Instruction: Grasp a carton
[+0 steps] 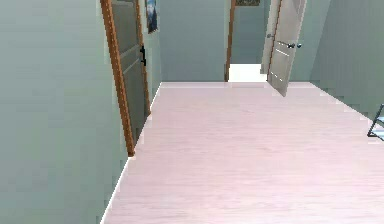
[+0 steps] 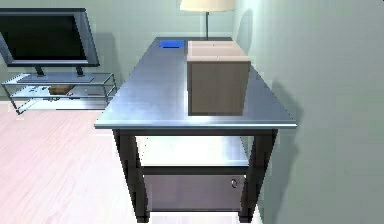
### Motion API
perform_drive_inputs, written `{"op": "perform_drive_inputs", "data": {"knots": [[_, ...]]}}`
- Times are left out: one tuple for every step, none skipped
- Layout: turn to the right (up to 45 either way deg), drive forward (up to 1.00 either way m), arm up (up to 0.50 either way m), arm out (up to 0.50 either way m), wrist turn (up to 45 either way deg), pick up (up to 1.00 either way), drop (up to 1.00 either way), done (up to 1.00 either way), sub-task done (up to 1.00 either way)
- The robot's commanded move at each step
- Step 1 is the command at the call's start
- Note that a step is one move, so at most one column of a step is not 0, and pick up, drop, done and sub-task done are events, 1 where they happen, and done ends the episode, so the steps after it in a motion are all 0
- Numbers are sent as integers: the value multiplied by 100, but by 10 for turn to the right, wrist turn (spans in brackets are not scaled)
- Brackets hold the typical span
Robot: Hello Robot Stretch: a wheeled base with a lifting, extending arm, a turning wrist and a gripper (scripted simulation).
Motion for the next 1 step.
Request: {"op": "perform_drive_inputs", "data": {"knots": [[0,0,50,0,0,0,0,0,0]]}}
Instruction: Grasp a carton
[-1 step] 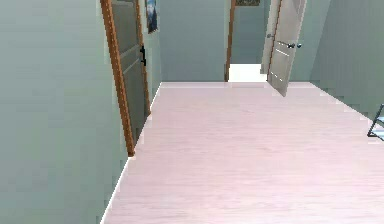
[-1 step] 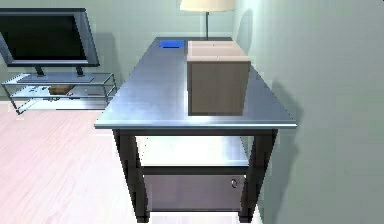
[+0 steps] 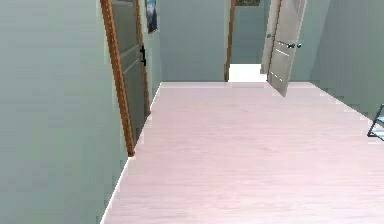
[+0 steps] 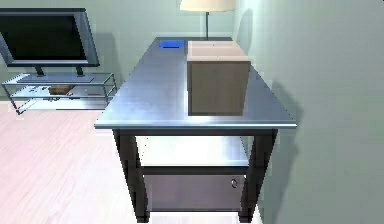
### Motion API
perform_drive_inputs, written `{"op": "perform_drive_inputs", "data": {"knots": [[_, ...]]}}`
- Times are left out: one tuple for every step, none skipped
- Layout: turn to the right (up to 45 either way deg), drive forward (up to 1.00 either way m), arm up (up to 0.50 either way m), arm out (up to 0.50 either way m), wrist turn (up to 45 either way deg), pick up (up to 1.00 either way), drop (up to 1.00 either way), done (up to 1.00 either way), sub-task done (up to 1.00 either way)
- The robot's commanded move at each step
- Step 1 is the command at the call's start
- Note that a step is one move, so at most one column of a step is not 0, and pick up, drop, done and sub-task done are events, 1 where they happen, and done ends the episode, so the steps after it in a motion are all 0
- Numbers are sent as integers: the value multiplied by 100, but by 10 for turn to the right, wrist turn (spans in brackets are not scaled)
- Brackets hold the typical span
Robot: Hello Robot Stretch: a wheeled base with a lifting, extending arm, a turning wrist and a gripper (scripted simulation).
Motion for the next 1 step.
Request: {"op": "perform_drive_inputs", "data": {"knots": [[0,0,38,0,0,0,0,0,0]]}}
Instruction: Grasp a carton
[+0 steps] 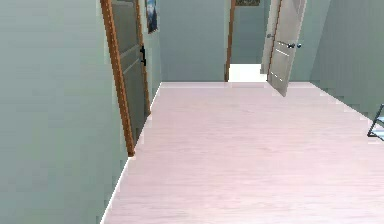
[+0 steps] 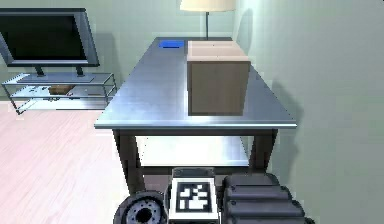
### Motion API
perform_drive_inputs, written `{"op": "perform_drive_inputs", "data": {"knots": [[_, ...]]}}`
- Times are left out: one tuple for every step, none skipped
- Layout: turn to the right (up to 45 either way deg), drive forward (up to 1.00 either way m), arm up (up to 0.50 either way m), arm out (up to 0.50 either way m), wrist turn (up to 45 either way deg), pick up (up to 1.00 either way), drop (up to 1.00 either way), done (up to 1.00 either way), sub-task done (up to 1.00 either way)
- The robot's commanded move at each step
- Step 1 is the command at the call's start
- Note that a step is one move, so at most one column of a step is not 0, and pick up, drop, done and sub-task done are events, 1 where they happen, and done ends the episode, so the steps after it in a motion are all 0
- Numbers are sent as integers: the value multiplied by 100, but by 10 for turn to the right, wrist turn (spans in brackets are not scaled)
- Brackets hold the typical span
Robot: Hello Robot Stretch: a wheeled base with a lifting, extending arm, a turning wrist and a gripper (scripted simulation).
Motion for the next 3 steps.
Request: {"op": "perform_drive_inputs", "data": {"knots": [[0,0,0,50,0,0,0,0,0],[0,0,0,0,450,0,0,0,0],[0,0,0,0,450,0,0,0,0]]}}
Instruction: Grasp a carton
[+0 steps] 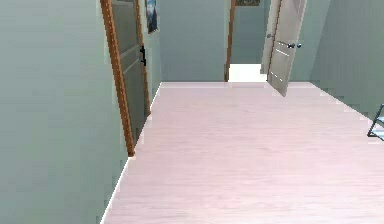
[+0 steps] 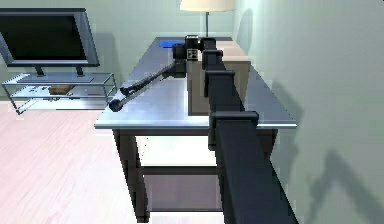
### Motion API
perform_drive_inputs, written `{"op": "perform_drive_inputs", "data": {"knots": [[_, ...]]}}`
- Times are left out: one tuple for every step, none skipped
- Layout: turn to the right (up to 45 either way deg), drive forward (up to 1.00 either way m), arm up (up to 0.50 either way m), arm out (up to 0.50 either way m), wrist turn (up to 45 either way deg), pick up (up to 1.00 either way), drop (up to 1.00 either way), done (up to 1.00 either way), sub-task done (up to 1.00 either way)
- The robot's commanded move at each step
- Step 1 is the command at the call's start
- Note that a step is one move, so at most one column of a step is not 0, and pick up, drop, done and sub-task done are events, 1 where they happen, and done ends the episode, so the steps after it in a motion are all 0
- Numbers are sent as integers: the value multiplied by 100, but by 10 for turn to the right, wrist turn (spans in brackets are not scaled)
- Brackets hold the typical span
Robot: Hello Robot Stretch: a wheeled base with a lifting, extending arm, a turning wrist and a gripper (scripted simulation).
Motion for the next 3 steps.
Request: {"op": "perform_drive_inputs", "data": {"knots": [[0,0,0,0,450,0,0,0,0],[0,0,0,0,450,0,0,0,0],[0,0,0,0,30,0,0,0,0]]}}
